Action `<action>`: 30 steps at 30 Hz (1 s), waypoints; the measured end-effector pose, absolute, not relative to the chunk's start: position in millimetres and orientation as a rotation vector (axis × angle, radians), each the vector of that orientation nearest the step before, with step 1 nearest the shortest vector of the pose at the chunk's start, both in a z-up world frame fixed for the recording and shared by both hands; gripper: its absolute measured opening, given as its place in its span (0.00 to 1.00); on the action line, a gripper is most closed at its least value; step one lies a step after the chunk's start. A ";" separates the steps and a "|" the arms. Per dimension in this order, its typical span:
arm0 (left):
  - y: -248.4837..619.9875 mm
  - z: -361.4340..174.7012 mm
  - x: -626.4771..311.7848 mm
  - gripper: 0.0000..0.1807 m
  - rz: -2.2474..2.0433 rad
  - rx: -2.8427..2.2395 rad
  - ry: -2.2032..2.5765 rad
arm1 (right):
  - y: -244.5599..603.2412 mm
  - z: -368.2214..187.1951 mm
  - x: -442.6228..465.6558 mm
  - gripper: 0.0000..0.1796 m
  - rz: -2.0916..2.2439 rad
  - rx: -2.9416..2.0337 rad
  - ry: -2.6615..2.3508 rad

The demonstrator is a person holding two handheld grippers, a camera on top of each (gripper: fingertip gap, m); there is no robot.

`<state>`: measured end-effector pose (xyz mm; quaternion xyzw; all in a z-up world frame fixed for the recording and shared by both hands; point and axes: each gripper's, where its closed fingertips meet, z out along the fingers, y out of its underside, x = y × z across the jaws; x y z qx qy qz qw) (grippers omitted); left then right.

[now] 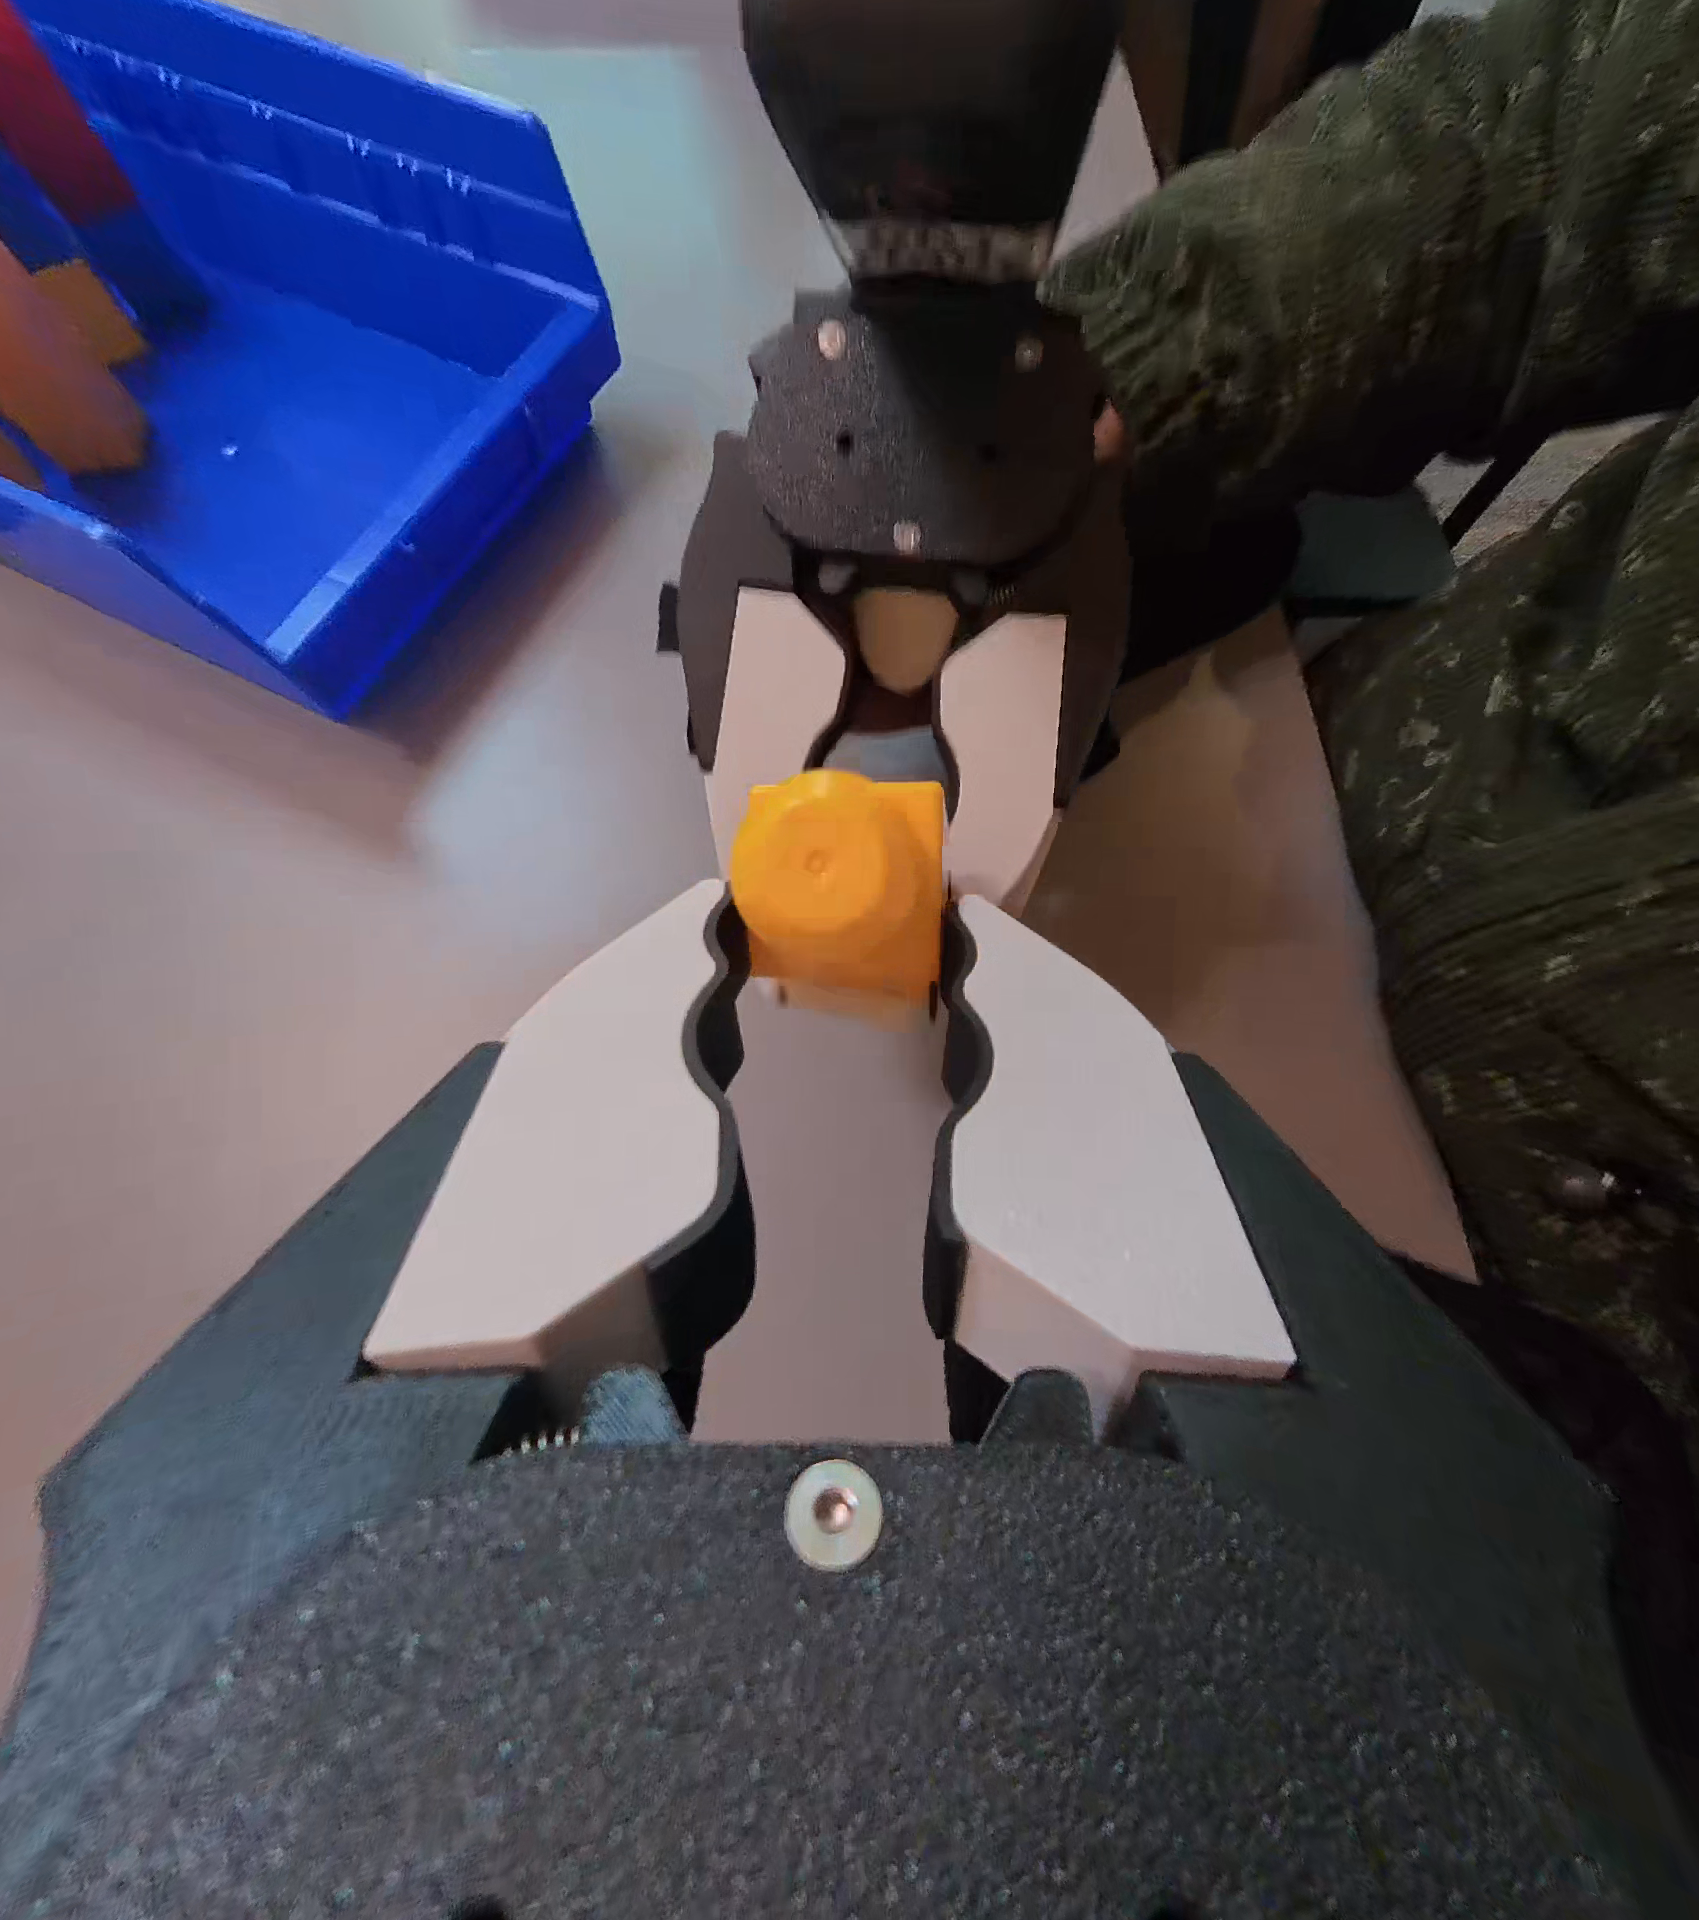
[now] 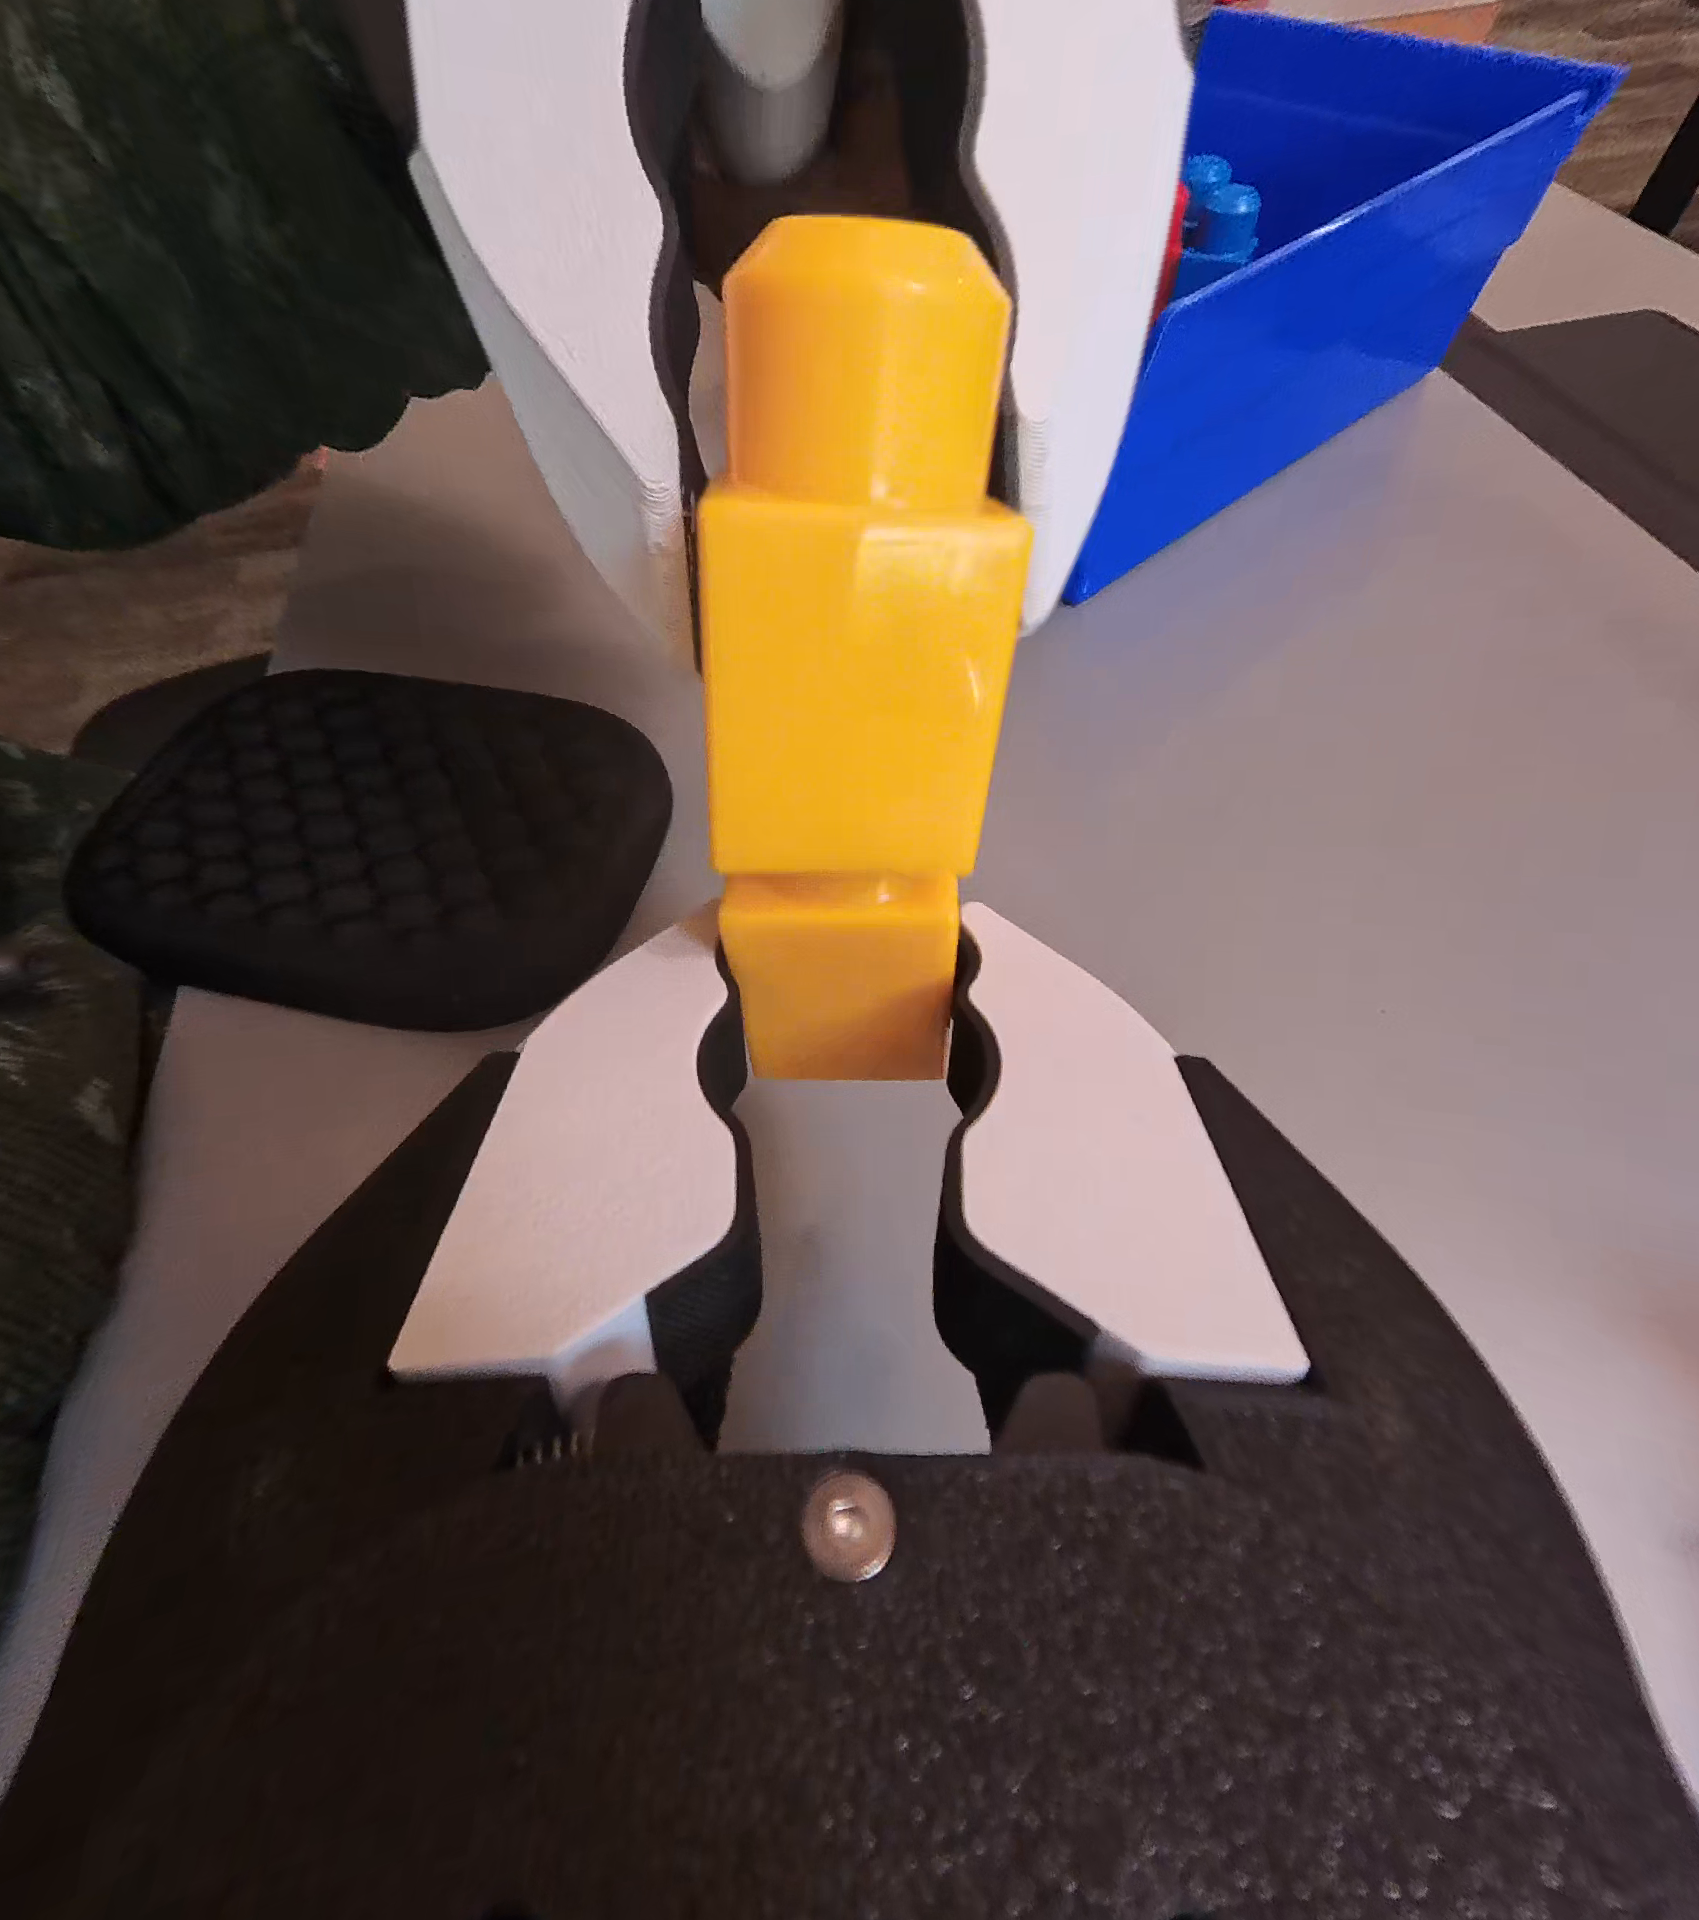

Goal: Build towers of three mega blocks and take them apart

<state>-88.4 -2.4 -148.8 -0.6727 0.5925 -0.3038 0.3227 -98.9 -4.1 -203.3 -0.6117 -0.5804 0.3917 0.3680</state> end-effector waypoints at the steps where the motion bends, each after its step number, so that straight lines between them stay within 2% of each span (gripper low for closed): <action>1: -5.8 -145.9 -83.2 0.20 -0.834 -1.749 1.543 | -6.7 -203.4 -102.4 0.19 0.997 -1.559 -1.493; 9: -15.7 -135.3 -81.5 0.20 -0.707 -1.682 1.713 | -19.1 -187.1 -107.4 0.19 1.093 -1.492 -1.490; 16: -27.5 -135.6 -83.7 0.20 -0.784 -1.613 1.754 | -34.7 -185.8 -105.9 0.19 1.195 -1.465 -1.542; 30: -24.7 -145.4 -87.9 0.20 -0.734 -1.629 1.578 | -31.1 -196.6 -106.6 0.19 1.126 -1.506 -1.549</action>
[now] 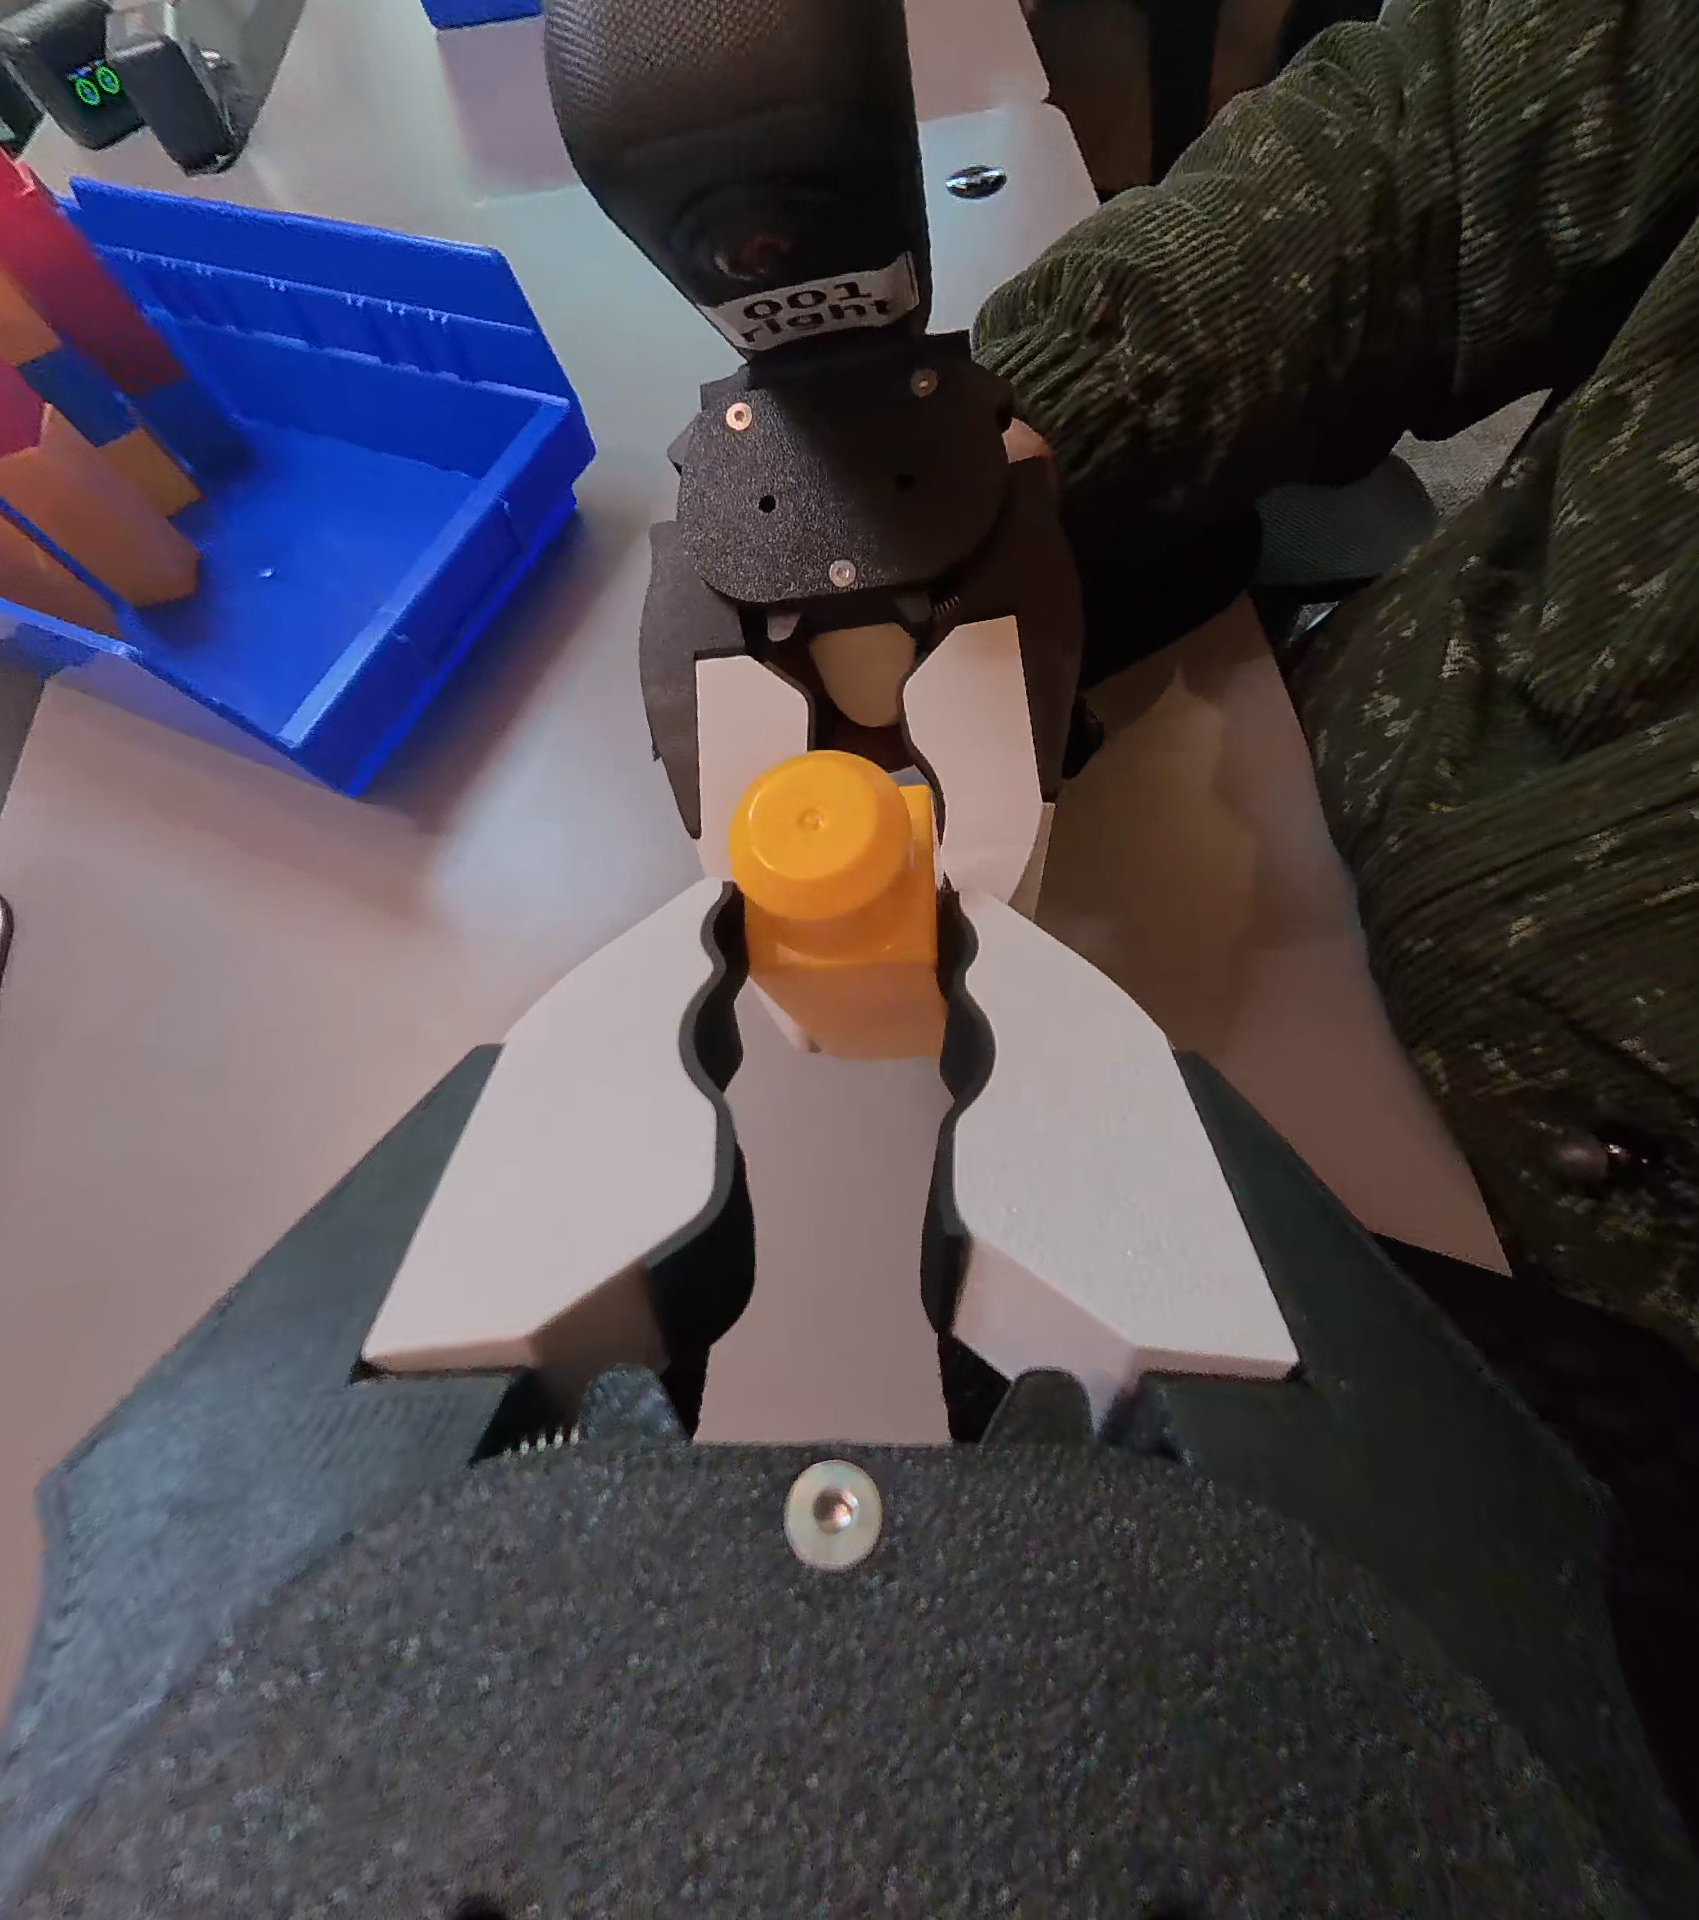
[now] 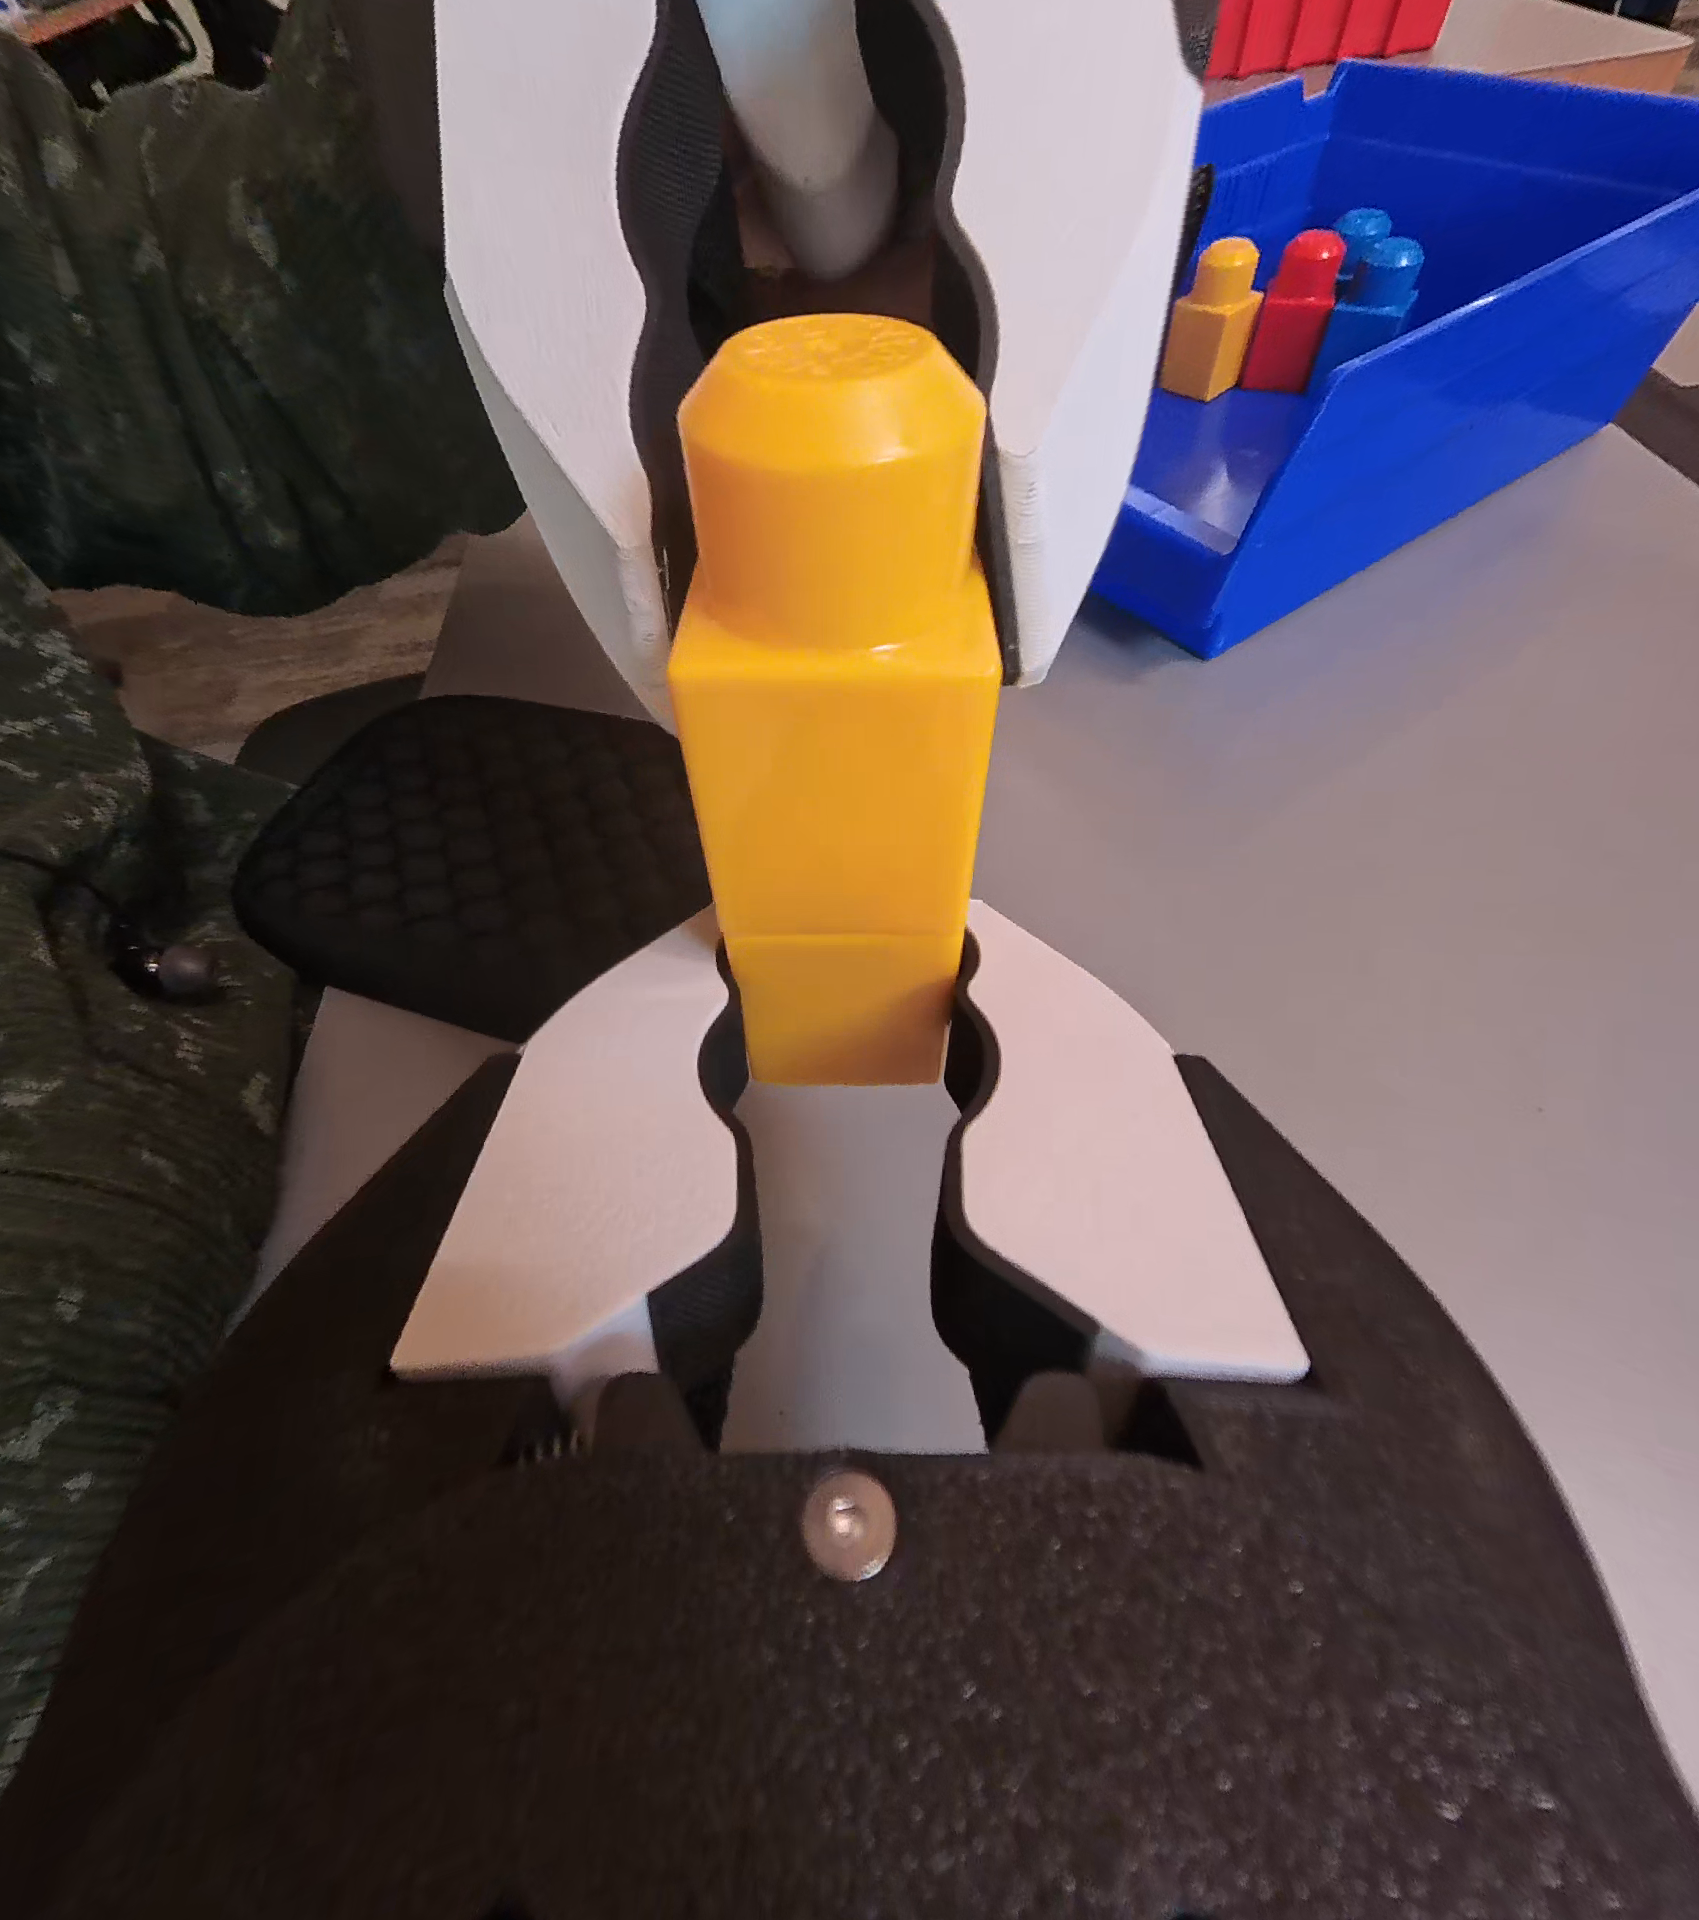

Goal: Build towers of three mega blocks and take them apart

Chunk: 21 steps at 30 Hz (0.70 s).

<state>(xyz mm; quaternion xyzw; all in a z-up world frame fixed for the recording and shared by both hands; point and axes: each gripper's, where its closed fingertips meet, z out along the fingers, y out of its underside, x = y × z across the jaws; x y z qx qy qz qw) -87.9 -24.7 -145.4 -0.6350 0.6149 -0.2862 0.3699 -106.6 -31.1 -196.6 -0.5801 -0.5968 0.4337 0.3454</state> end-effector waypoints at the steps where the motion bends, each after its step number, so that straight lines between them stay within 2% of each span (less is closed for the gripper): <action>1: -25.1 -146.4 -88.3 0.20 -0.738 -1.631 1.575 | -31.9 -197.8 -106.9 0.19 1.126 -1.506 -1.555; 6: -24.3 -141.2 -88.0 0.20 -0.757 -1.623 1.507 | -33.5 -195.7 -106.5 0.20 1.164 -1.500 -1.563; 8: -15.2 -128.0 -98.8 0.27 -0.702 -1.634 1.457 | -28.7 -191.8 -103.8 0.20 1.170 -1.512 -1.545; 9: -6.4 -115.5 -109.4 0.26 -0.688 -1.640 1.410 | -22.9 -191.6 -100.8 0.20 1.146 -1.515 -1.530; 12: 51.2 -82.2 -174.3 0.23 -0.460 -1.729 1.181 | -7.3 -188.5 -91.2 0.20 1.121 -1.534 -1.469; 14: 96.4 -78.0 -241.7 0.23 -0.242 -1.865 1.013 | -1.2 -184.0 -86.9 0.20 1.121 -1.535 -1.436; 17: 138.8 -107.0 -347.8 0.26 -0.030 -2.171 0.818 | 2.6 -179.7 -83.0 0.20 1.112 -1.527 -1.418; 21: 149.7 -161.8 -444.5 0.26 0.064 -2.492 0.662 | 3.3 -182.0 -81.0 0.20 1.111 -1.531 -1.426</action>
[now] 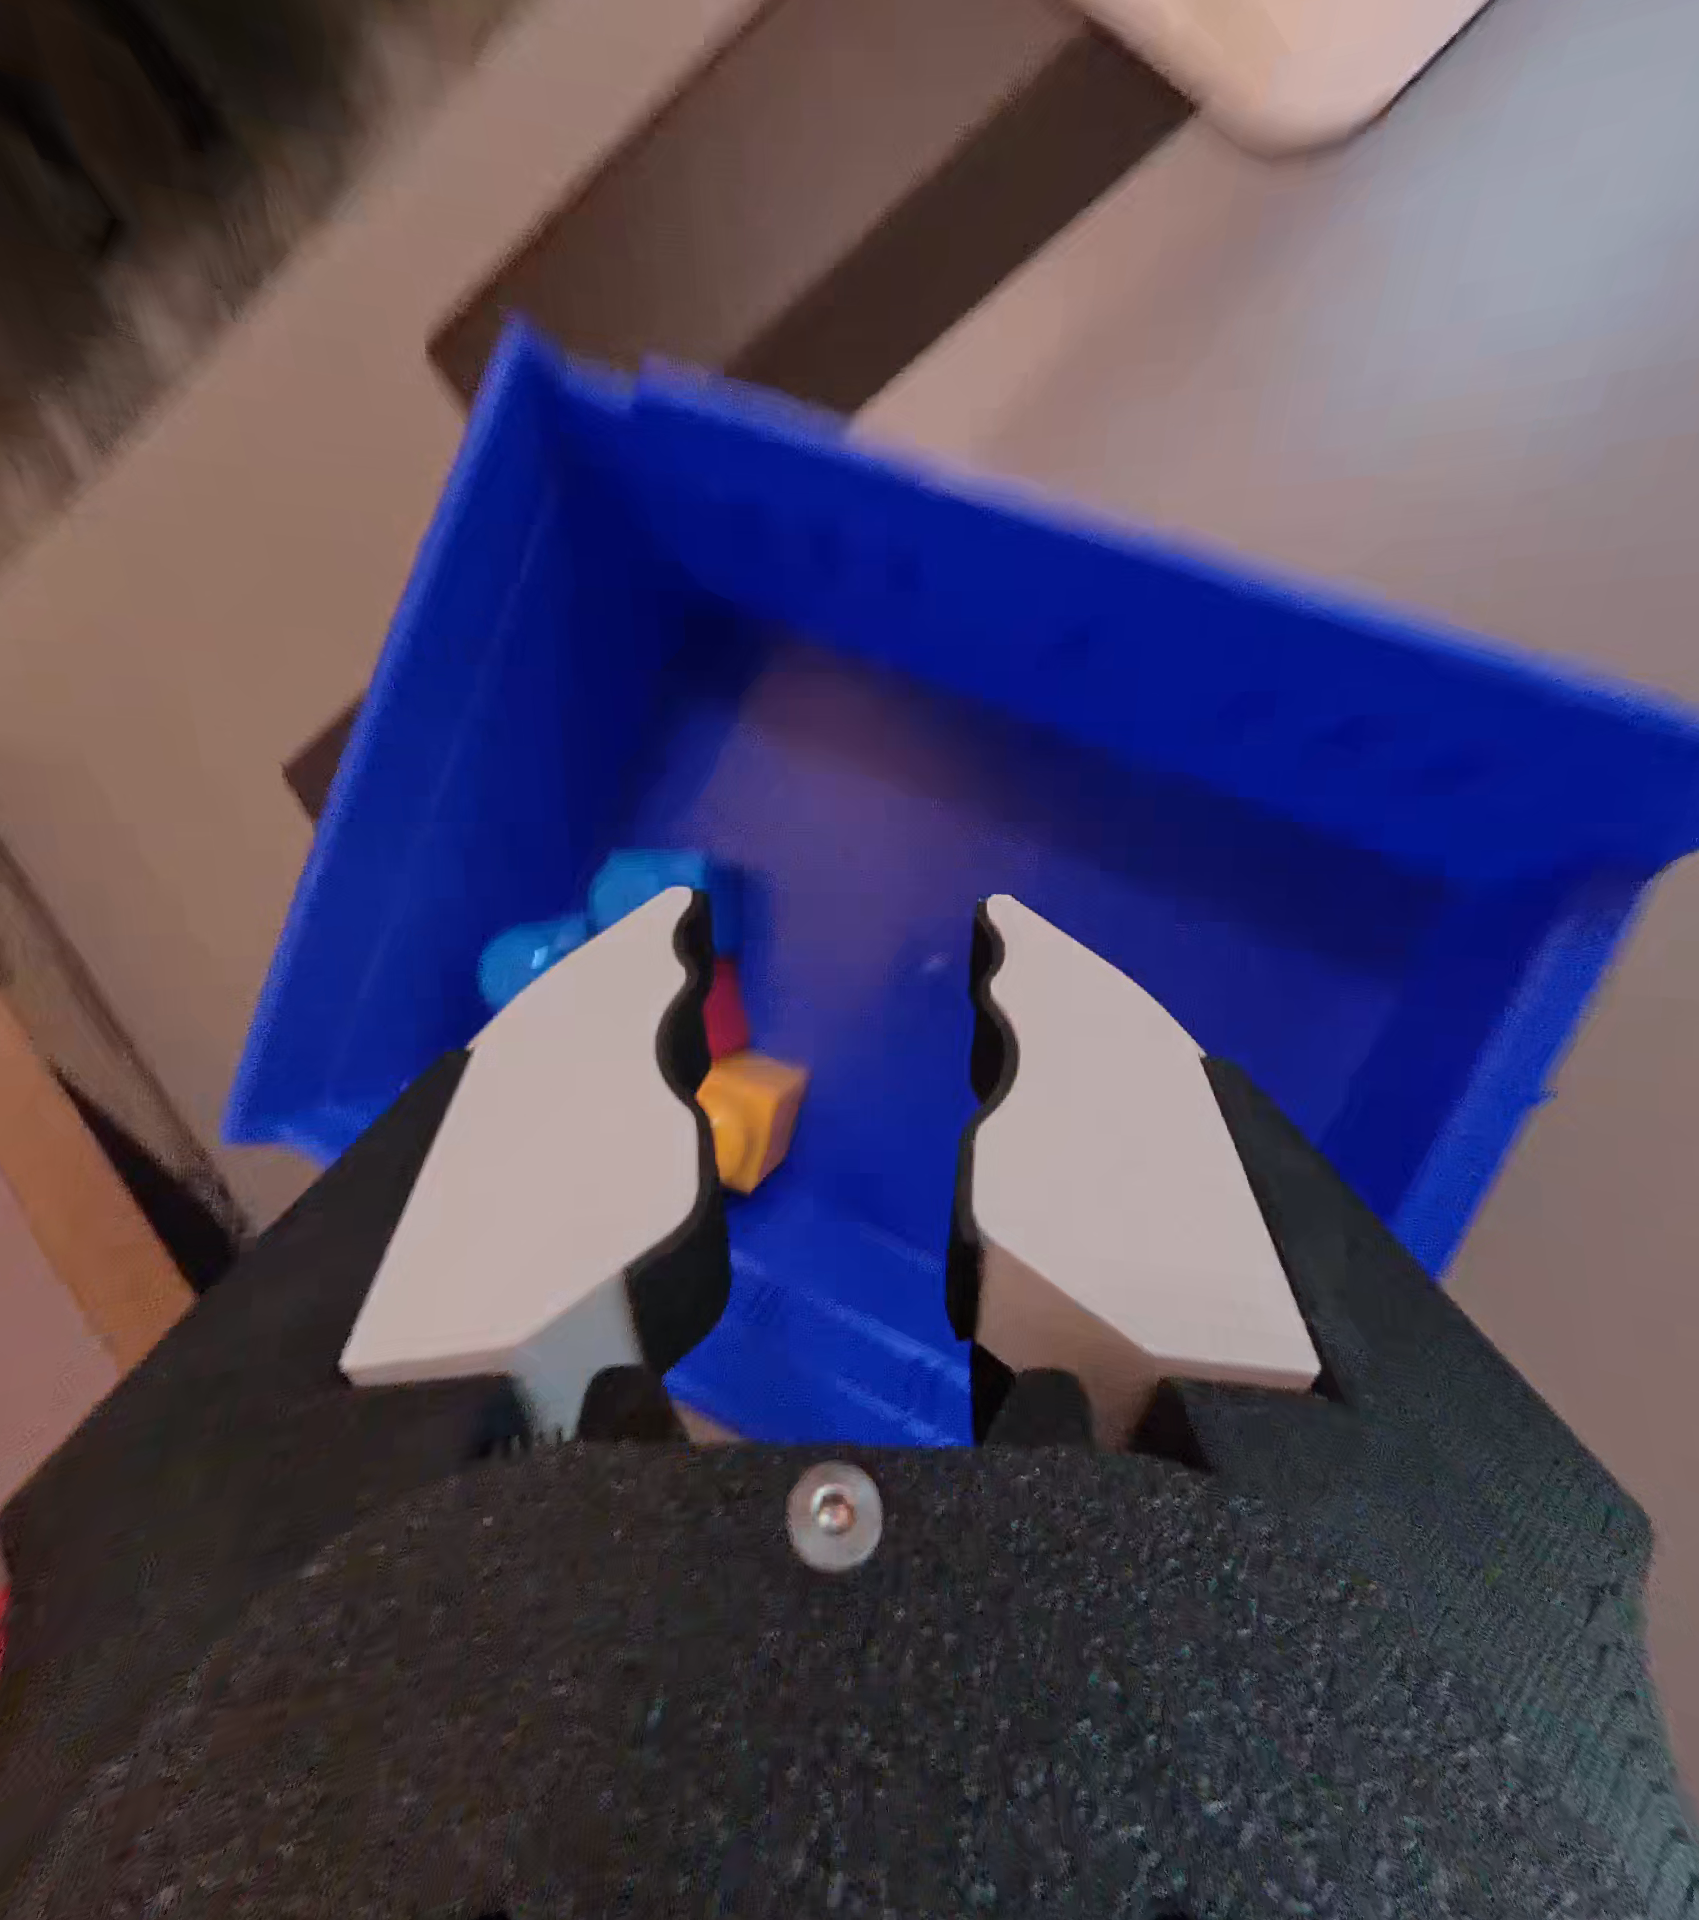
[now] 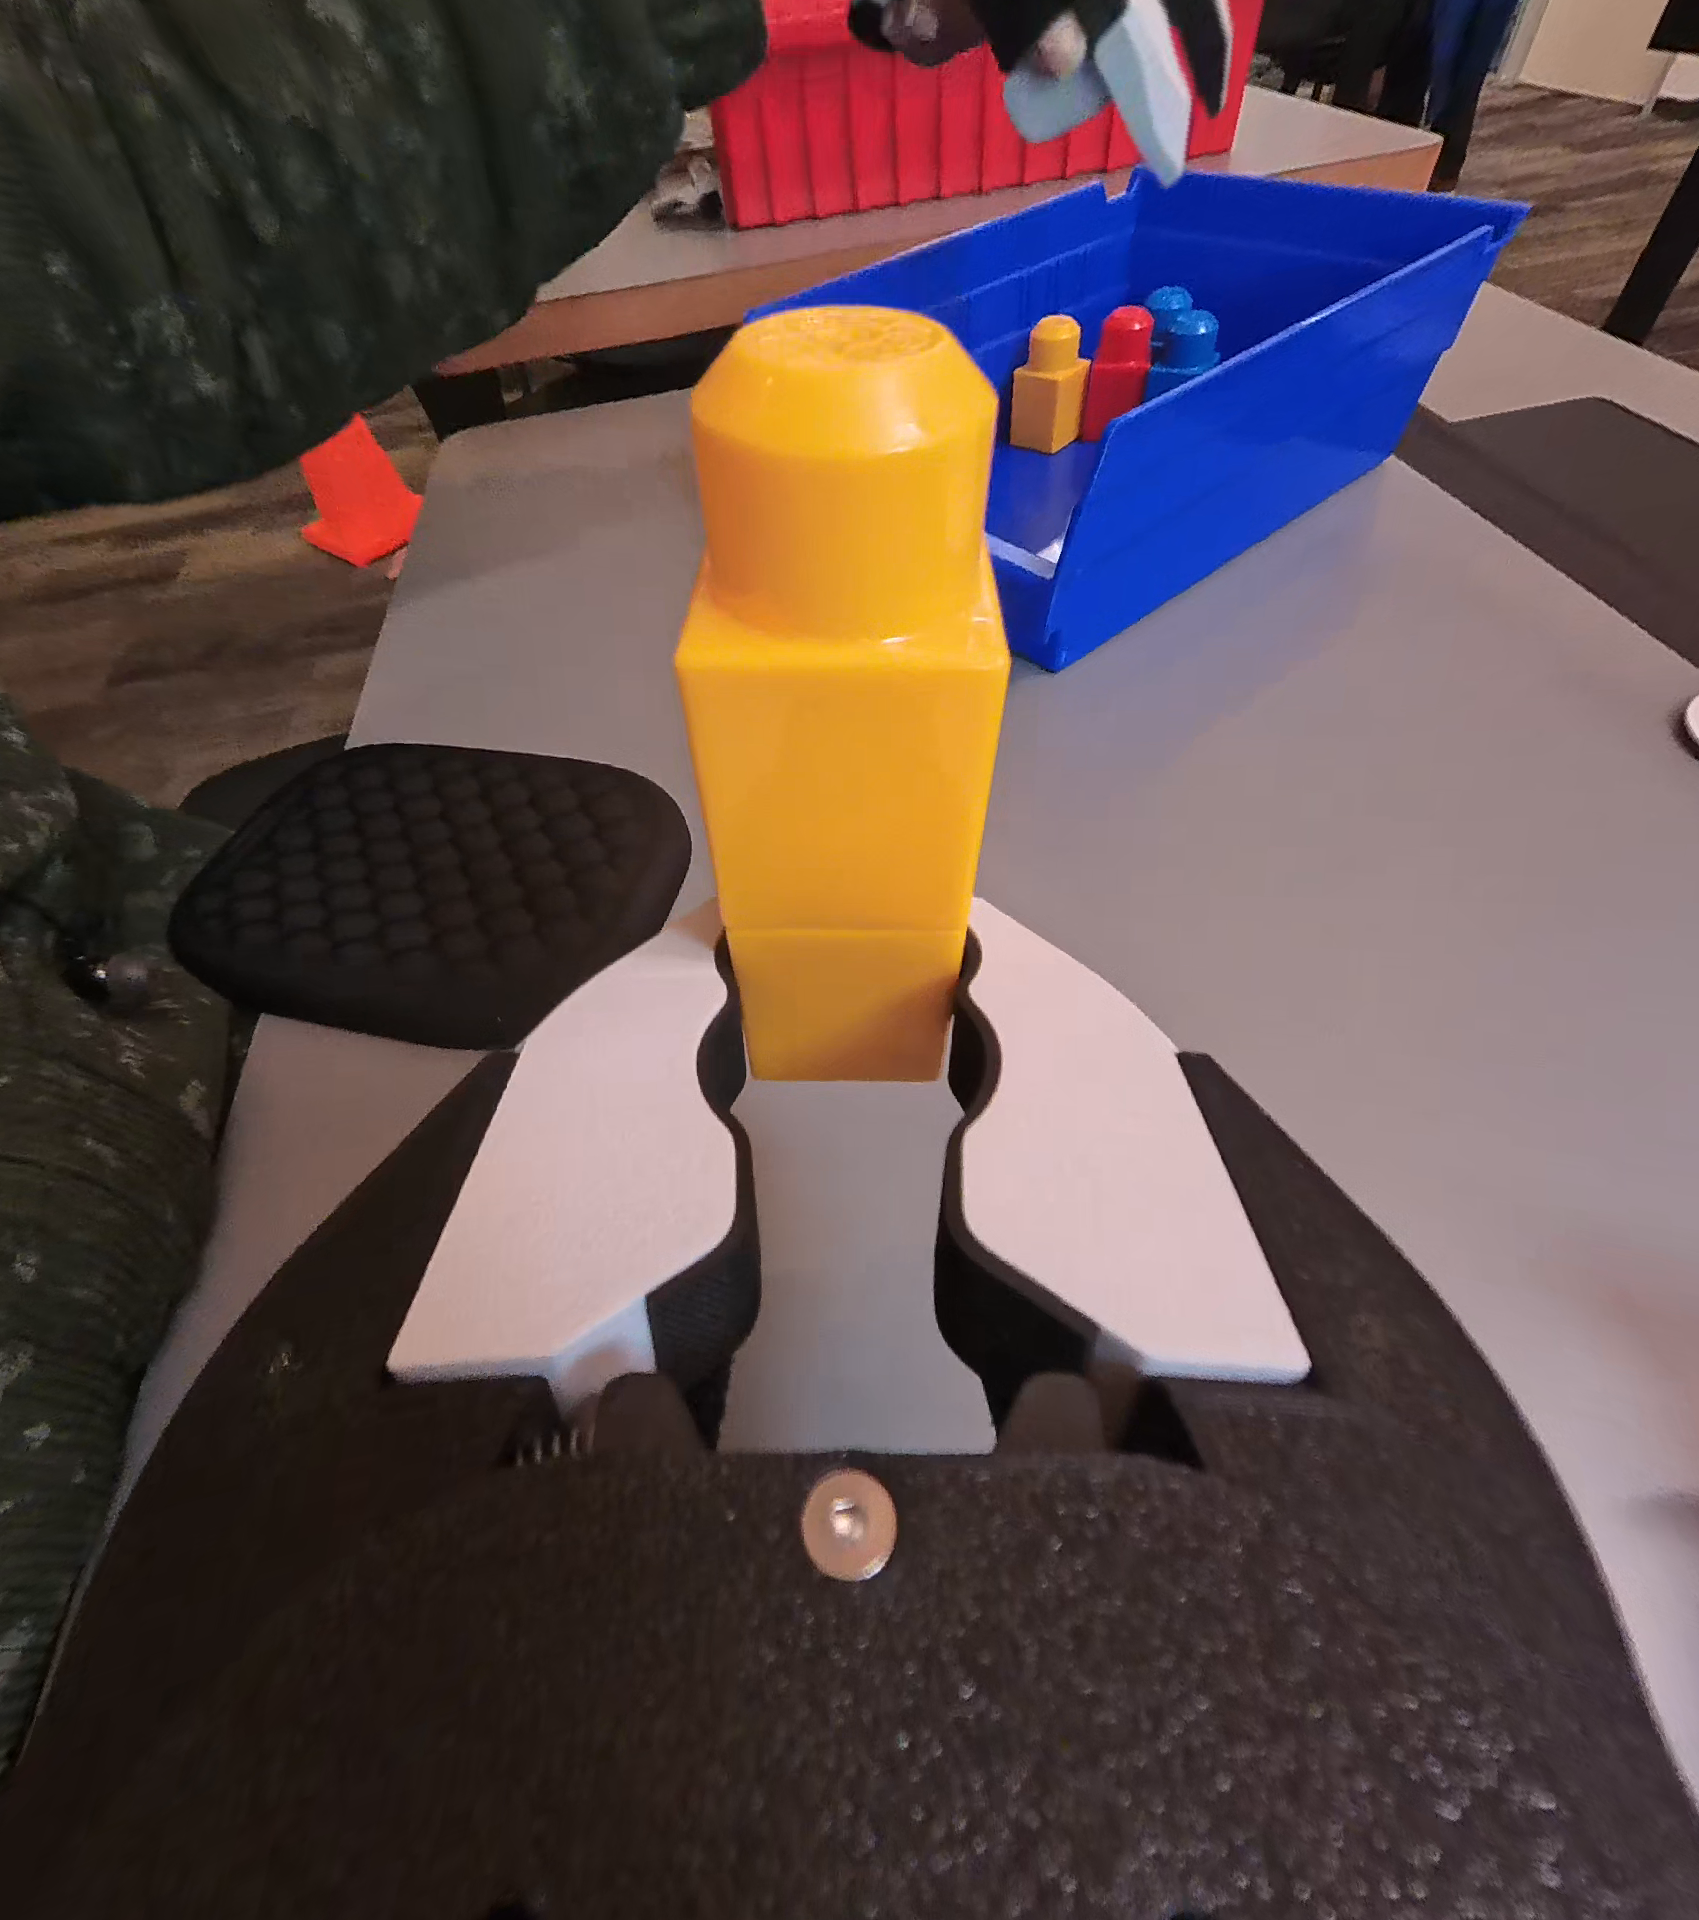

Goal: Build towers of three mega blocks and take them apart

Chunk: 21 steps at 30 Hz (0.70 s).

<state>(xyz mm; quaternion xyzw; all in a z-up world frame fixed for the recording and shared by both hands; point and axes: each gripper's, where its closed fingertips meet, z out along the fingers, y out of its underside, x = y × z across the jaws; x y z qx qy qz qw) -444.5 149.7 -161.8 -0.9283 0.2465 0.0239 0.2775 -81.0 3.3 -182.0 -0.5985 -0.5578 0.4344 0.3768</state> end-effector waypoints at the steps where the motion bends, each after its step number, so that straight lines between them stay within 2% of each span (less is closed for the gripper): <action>1: 145.7 -175.7 -458.9 0.27 0.089 -2.564 0.666 | 2.9 -183.6 -80.9 0.20 1.112 -1.533 -1.434; 10: 118.7 -247.1 -515.8 0.30 0.410 -2.882 0.926 | -3.4 -192.4 -83.1 0.20 1.154 -1.543 -1.475; 13: 115.7 -259.5 -525.9 0.20 0.566 -2.911 1.021 | -4.1 -192.2 -83.2 0.20 1.166 -1.543 -1.474; 18: 107.2 -248.5 -509.3 0.19 0.573 -2.900 1.135 | -3.4 -192.9 -82.2 0.20 1.168 -1.548 -1.472; 21: 101.8 -215.4 -455.3 0.19 0.337 -2.741 1.214 | -0.1 -196.8 -82.4 0.20 1.125 -1.573 -1.478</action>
